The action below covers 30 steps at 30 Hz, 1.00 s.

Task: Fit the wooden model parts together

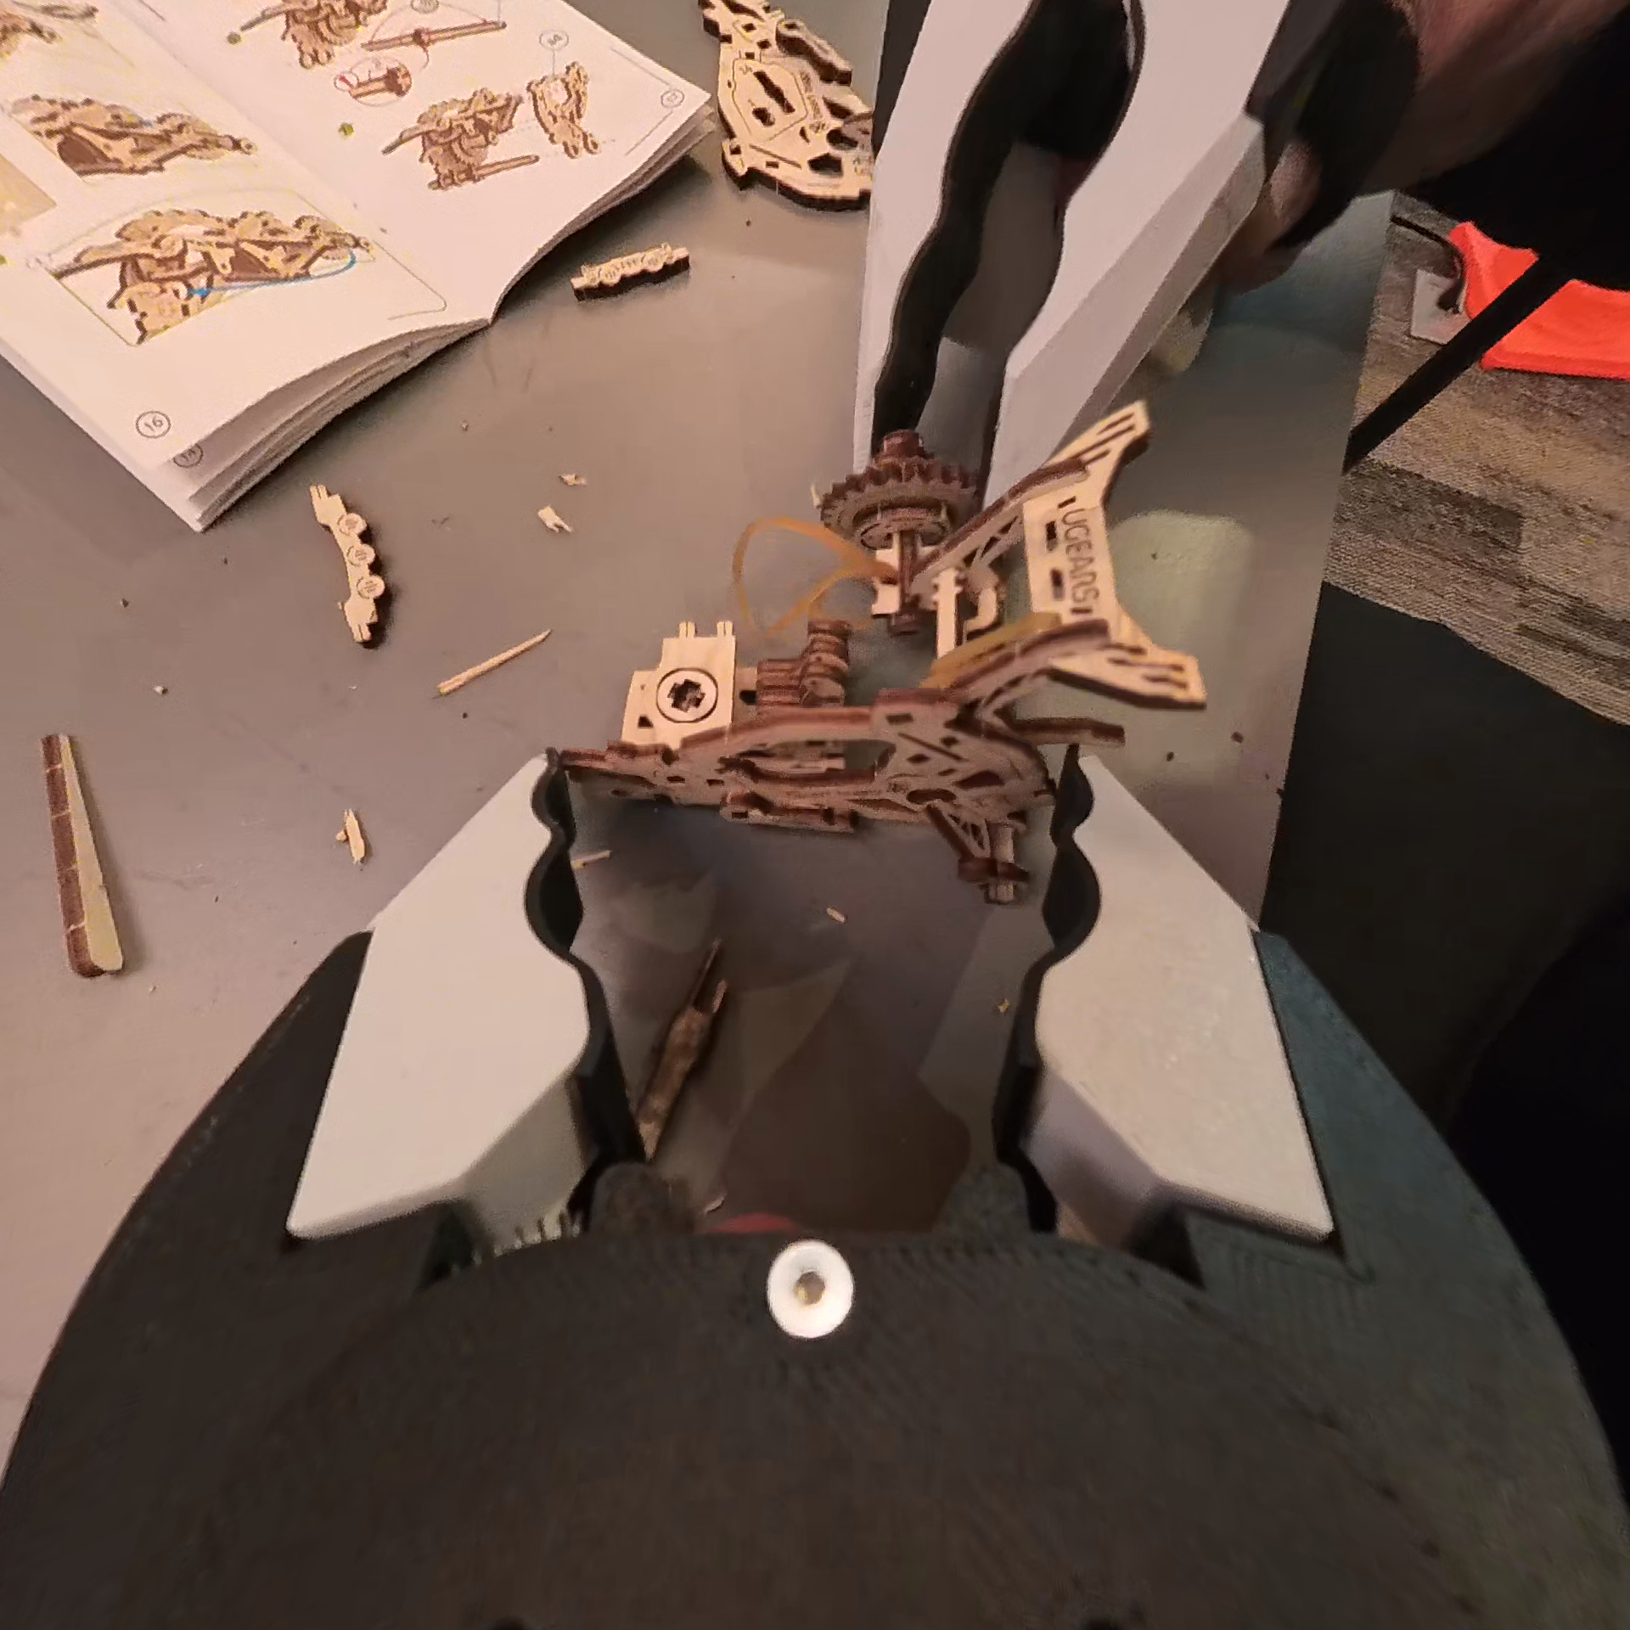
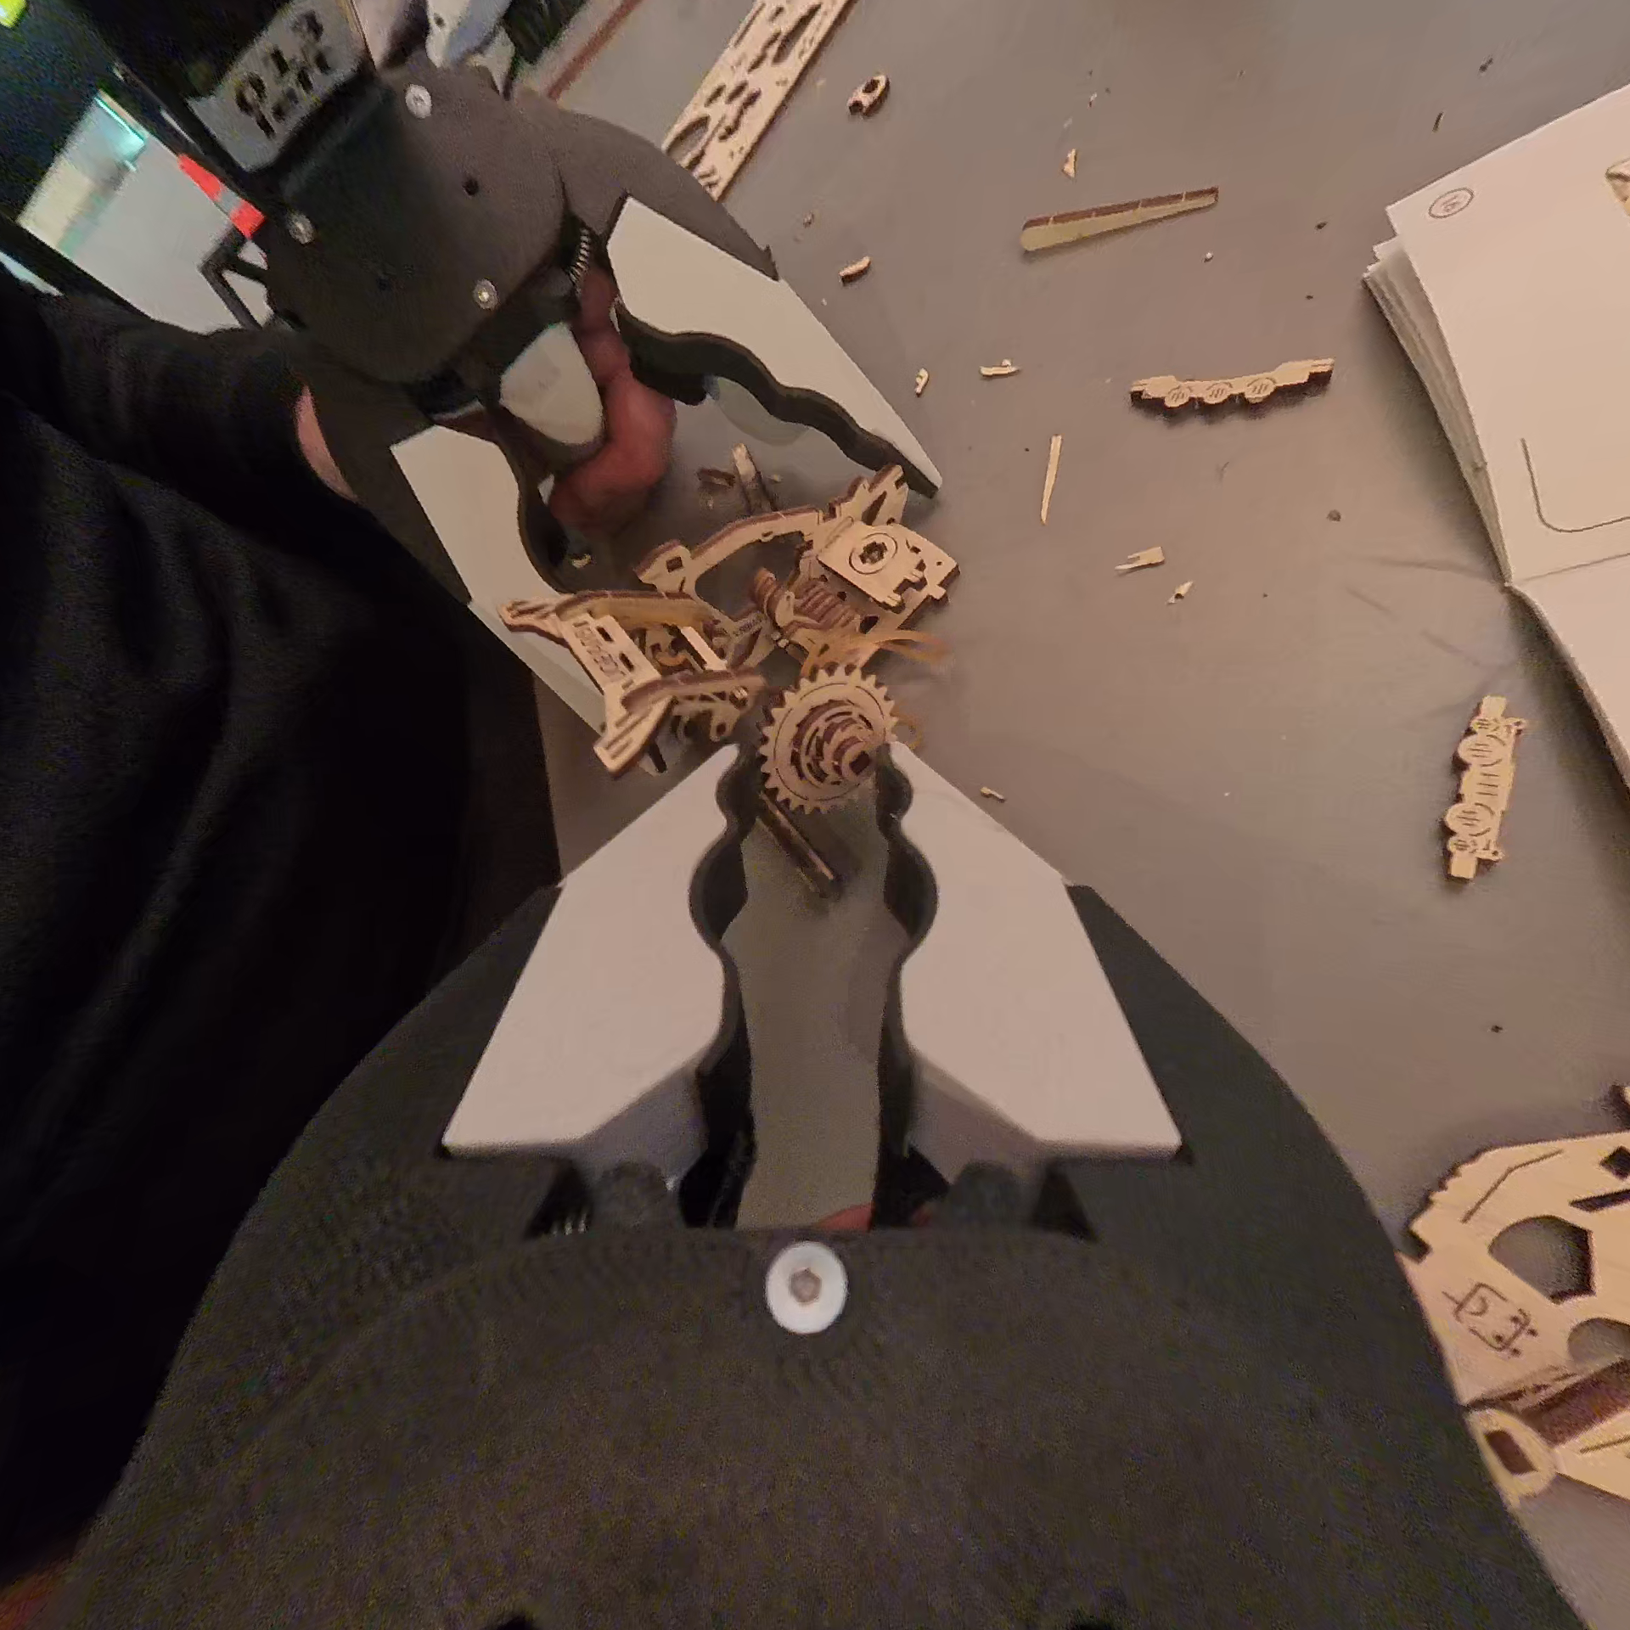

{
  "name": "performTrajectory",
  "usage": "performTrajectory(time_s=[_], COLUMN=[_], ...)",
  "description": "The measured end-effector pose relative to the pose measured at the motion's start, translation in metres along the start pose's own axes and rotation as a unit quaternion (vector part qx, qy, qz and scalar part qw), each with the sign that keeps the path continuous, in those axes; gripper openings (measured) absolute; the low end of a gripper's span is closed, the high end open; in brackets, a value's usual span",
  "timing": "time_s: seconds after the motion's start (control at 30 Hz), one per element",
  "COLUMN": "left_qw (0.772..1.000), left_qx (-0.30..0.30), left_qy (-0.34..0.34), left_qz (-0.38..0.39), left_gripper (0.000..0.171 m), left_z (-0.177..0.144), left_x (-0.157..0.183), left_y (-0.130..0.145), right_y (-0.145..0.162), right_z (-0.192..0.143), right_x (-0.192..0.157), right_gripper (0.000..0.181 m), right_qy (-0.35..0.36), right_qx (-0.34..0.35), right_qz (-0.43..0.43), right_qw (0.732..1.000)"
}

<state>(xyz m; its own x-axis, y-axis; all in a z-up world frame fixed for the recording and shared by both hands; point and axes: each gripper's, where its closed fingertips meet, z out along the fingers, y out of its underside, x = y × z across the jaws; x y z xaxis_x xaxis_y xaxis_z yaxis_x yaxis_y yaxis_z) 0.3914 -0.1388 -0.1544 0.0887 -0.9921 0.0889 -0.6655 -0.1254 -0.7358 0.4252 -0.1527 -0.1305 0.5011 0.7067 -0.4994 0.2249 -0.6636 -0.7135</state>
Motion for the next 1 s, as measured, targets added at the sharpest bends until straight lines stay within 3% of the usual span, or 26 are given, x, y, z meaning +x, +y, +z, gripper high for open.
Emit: performTrajectory(time_s=[0.43, 0.77, 0.9, 1.0], left_qw=[1.000, 0.993, 0.977, 0.943], left_qx=[0.018, 0.107, 0.176, 0.252], left_qy=[0.002, 0.037, 0.090, 0.157], left_qz=[0.018, -0.027, -0.078, -0.149], left_gripper=[0.106, 0.105, 0.106, 0.105], left_z=[-0.003, -0.021, -0.036, -0.056], left_x=[0.001, -0.003, -0.003, -0.010], left_y=[-0.005, -0.026, -0.045, -0.064], right_y=[0.005, -0.010, -0.030, -0.048], right_z=[0.004, 0.000, -0.011, -0.023], right_x=[0.001, -0.007, -0.011, -0.016], right_gripper=[0.024, 0.024, 0.024, 0.024], right_qy=[-0.013, -0.049, -0.069, -0.074], right_qx=[-0.013, 0.040, 0.102, 0.144], right_qz=[0.055, 0.087, 0.102, 0.099], right_qw=[0.998, 0.994, 0.987, 0.982])
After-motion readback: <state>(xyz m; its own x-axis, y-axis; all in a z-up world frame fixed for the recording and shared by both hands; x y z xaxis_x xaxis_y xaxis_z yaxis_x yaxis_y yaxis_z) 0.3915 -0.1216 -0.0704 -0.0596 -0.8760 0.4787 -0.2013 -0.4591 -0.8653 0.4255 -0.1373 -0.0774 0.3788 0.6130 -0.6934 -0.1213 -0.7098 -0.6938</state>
